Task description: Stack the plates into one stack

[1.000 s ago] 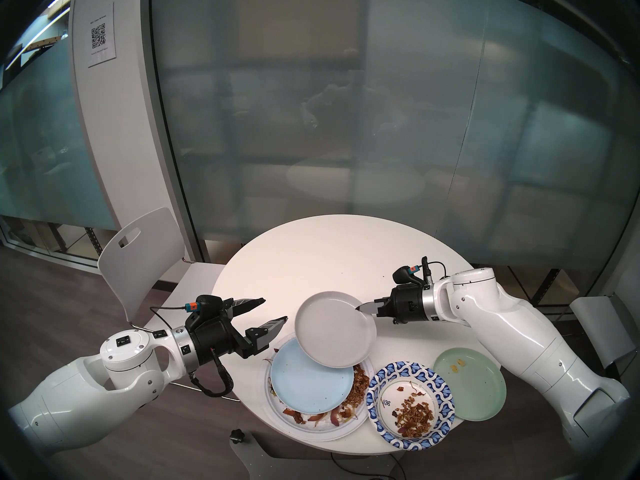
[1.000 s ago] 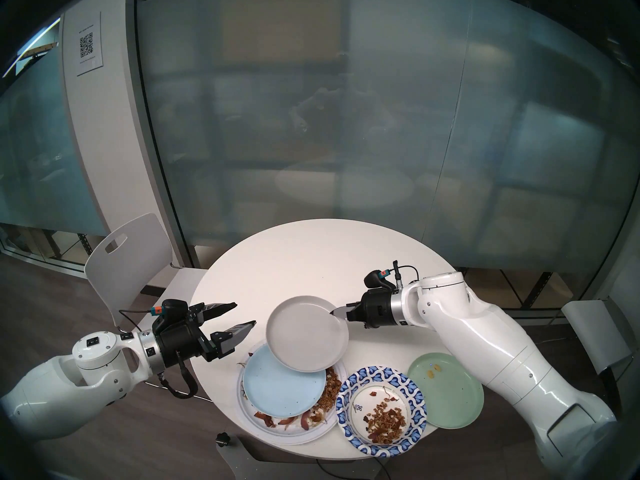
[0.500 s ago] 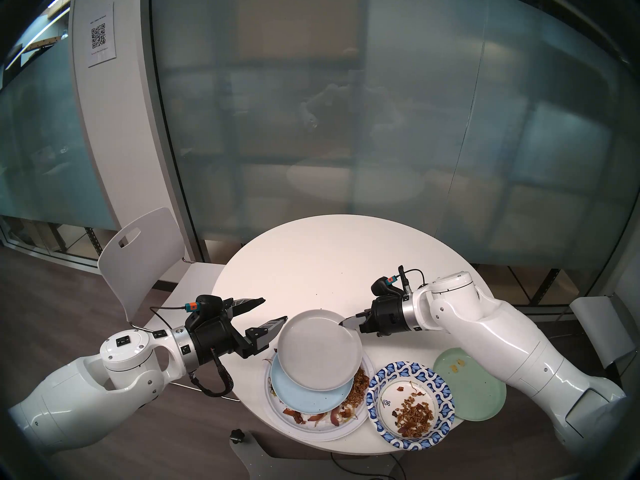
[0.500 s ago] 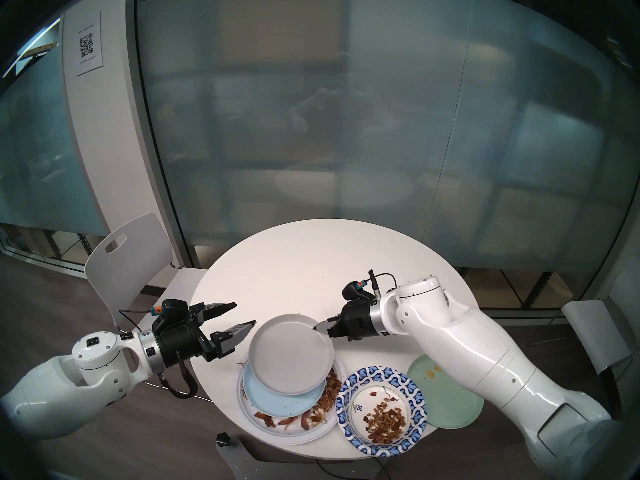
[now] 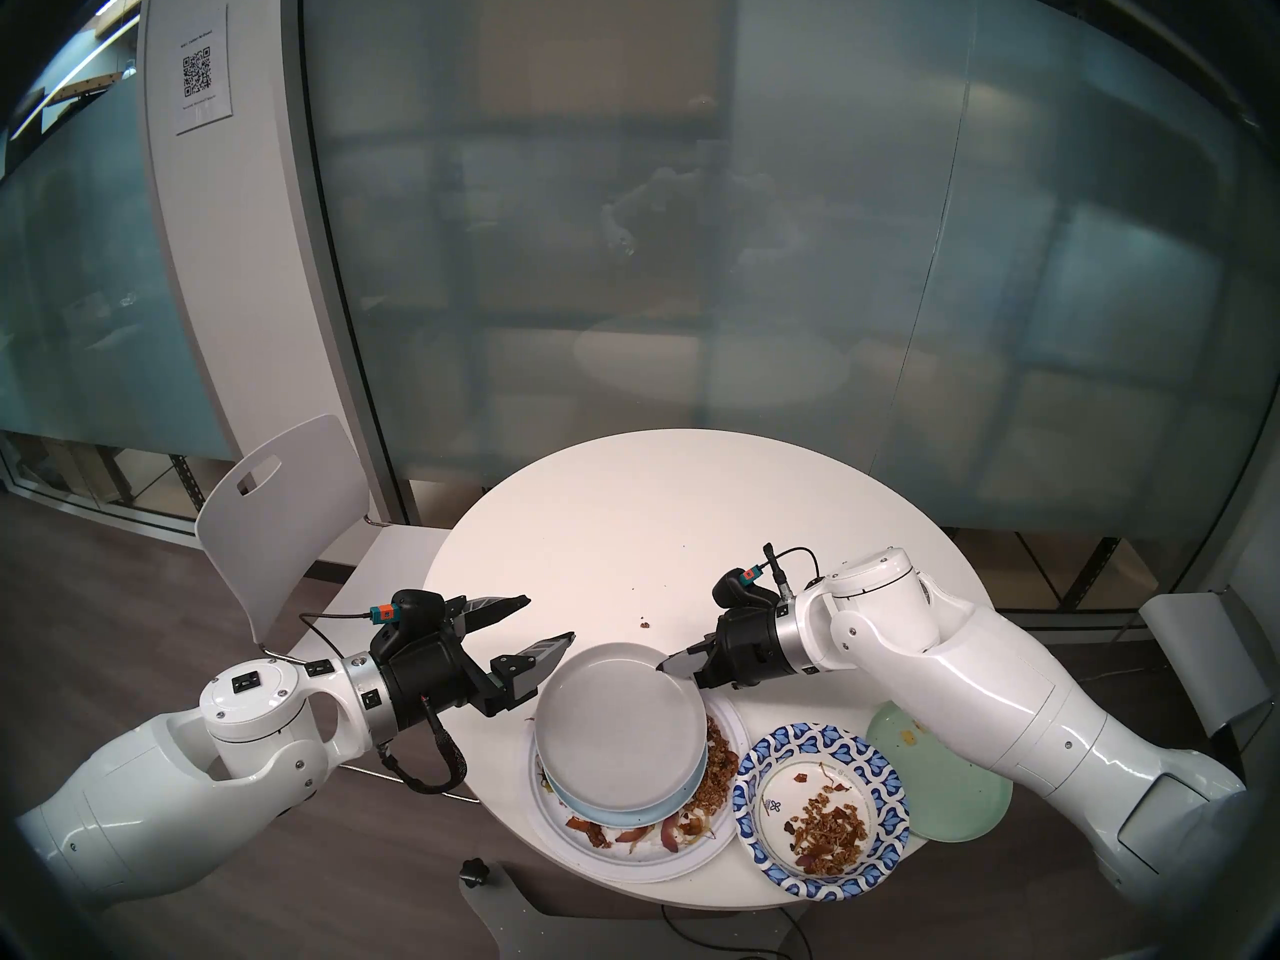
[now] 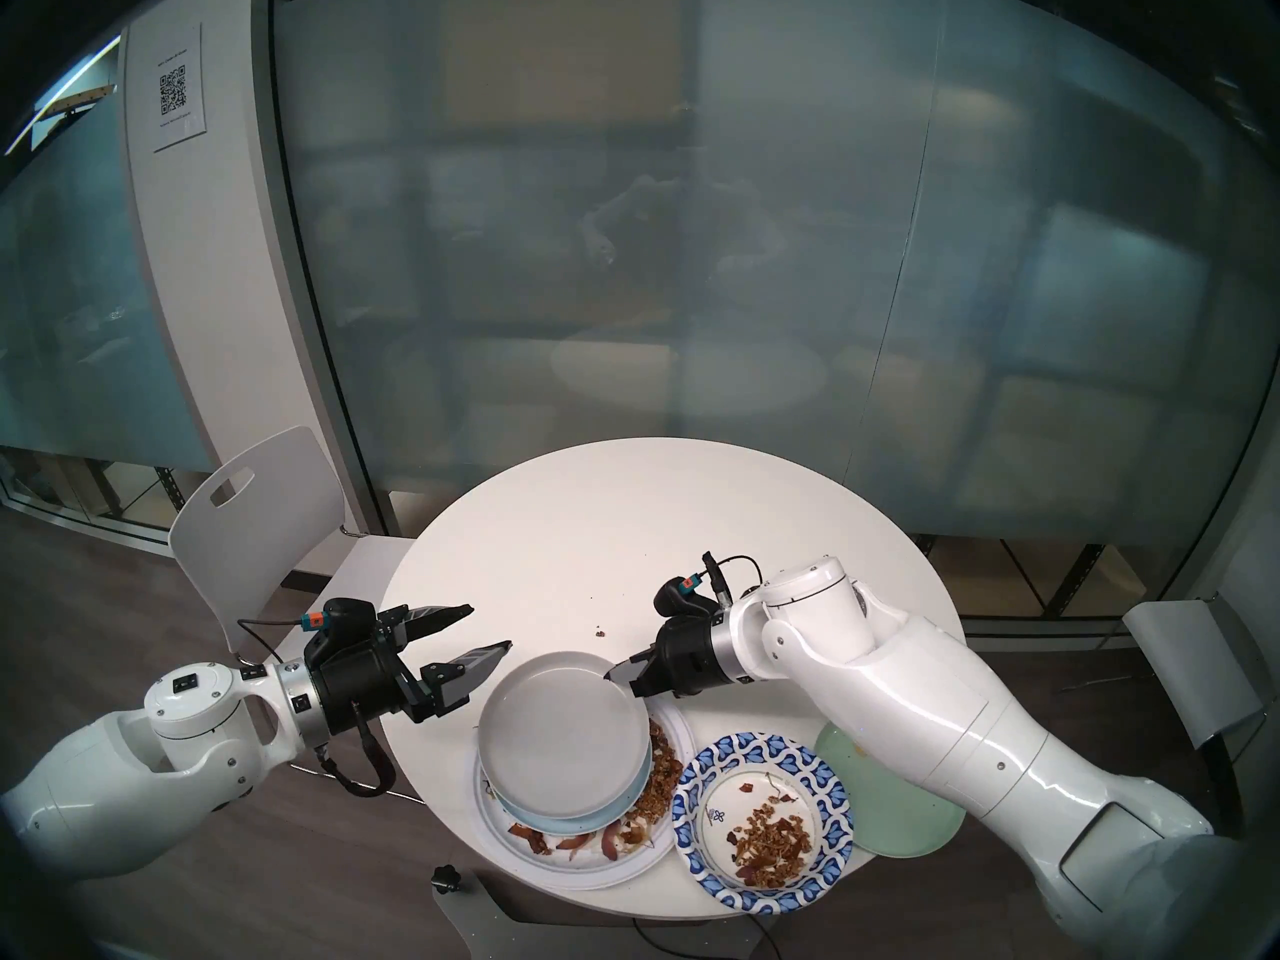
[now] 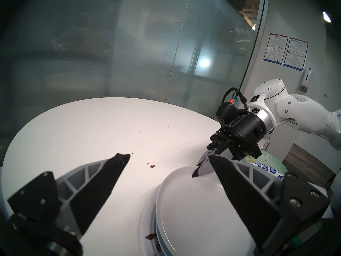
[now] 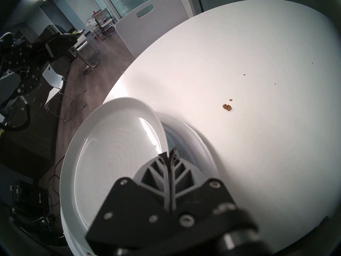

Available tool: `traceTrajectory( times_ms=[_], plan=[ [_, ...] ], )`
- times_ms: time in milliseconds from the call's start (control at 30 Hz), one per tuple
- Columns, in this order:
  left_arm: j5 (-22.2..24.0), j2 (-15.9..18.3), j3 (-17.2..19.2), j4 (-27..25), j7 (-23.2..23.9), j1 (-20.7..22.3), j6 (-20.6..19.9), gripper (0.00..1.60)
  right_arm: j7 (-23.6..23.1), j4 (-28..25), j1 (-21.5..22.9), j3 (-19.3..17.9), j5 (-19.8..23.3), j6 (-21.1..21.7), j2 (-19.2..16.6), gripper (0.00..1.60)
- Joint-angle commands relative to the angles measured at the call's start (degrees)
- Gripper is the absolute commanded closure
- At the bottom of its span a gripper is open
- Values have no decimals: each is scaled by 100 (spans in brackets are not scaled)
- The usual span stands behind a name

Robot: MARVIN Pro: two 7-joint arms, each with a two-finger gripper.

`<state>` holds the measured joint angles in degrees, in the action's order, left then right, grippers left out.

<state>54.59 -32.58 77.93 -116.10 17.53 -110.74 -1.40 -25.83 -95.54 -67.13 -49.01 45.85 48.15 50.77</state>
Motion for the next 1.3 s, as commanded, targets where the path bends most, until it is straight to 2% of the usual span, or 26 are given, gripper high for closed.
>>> traceTrajectory(
  times_ms=[0, 267, 633, 1233, 1267],
  plan=[
    [-4, -9, 44, -120, -7, 5, 58, 0, -9, -118, 93, -111, 22, -80, 39, 160],
    [-3, -7, 43, -121, -8, 5, 59, 0, -29, -96, 116, -156, 3, -43, 71, 160],
    [-2, -5, 43, -122, -11, 4, 63, 0, -143, -106, 230, -7, -130, 58, 19, 160],
    [1, -1, 40, -123, -14, 5, 66, 0, -199, -134, 120, -8, -223, 1, 18, 160],
    [1, 0, 40, -122, -14, 5, 66, 0, -192, -132, 115, -32, -213, -13, 41, 137]
  ],
)
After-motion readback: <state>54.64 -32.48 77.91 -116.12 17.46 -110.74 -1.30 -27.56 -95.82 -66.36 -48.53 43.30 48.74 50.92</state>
